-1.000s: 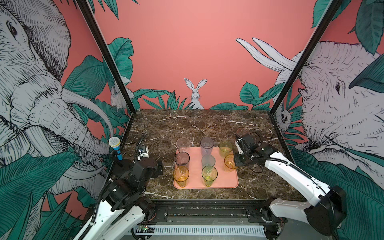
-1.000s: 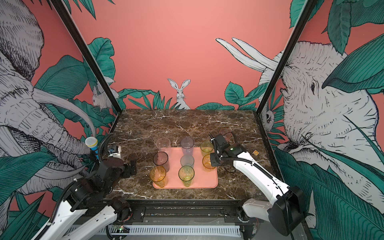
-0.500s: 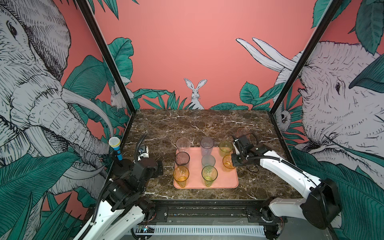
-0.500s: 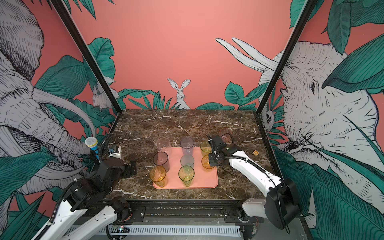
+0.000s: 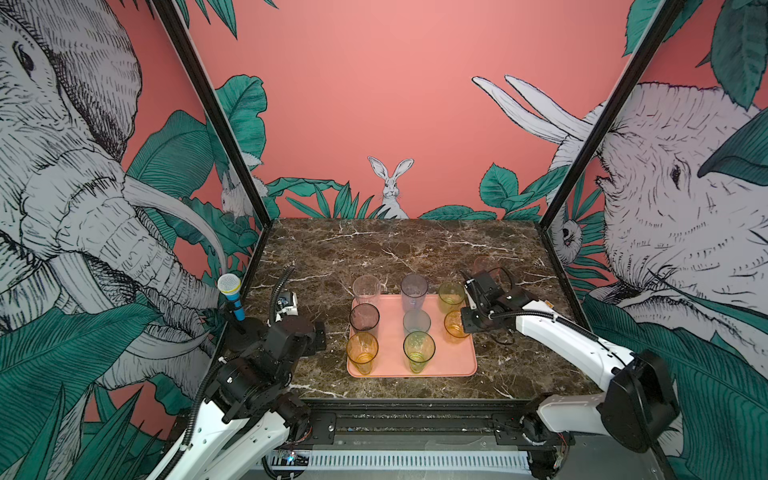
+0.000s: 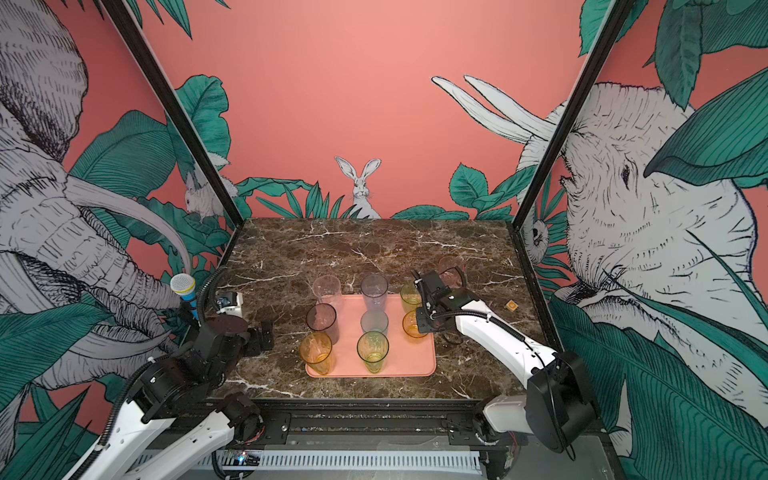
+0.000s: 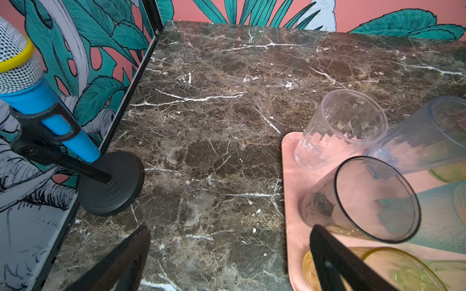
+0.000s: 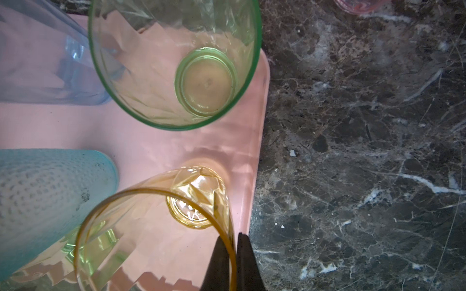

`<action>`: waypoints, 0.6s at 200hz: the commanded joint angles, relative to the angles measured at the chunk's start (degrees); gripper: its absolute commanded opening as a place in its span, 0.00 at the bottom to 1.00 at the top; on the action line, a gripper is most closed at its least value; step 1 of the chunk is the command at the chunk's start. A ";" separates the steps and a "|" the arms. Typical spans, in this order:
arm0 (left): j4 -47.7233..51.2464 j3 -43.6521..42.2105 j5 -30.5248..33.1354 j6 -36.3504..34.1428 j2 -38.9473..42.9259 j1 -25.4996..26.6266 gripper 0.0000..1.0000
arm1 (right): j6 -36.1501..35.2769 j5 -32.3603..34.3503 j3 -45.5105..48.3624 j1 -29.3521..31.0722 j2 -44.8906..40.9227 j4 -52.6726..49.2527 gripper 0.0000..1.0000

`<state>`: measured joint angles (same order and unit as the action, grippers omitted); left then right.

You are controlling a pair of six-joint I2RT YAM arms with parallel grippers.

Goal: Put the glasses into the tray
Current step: 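Lower the yellow glass onto the tray beside the green glass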

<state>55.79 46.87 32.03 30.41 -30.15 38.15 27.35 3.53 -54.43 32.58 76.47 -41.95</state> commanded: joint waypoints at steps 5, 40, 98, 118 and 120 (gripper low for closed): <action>-0.25 -0.51 0.21 0.26 0.23 -0.17 0.99 | 0.84 1.01 0.23 0.30 0.75 1.62 0.00; -0.16 -0.50 0.19 0.35 0.33 -0.11 0.99 | 1.21 1.17 0.39 0.27 1.20 2.14 0.00; -0.16 -0.49 0.15 0.46 0.31 -0.18 0.99 | 1.21 1.78 0.28 0.21 2.15 2.31 0.00; -0.16 -0.47 0.08 0.44 0.29 -0.14 0.99 | 1.30 1.76 0.29 0.14 2.35 2.54 0.00; -0.16 -0.51 0.12 0.44 0.34 -0.15 0.99 | 1.30 1.70 0.34 0.17 2.43 2.50 0.00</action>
<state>55.79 46.87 31.99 30.44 -30.15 38.15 27.99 4.12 -54.43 32.58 78.59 -40.47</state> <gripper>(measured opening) 0.993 0.059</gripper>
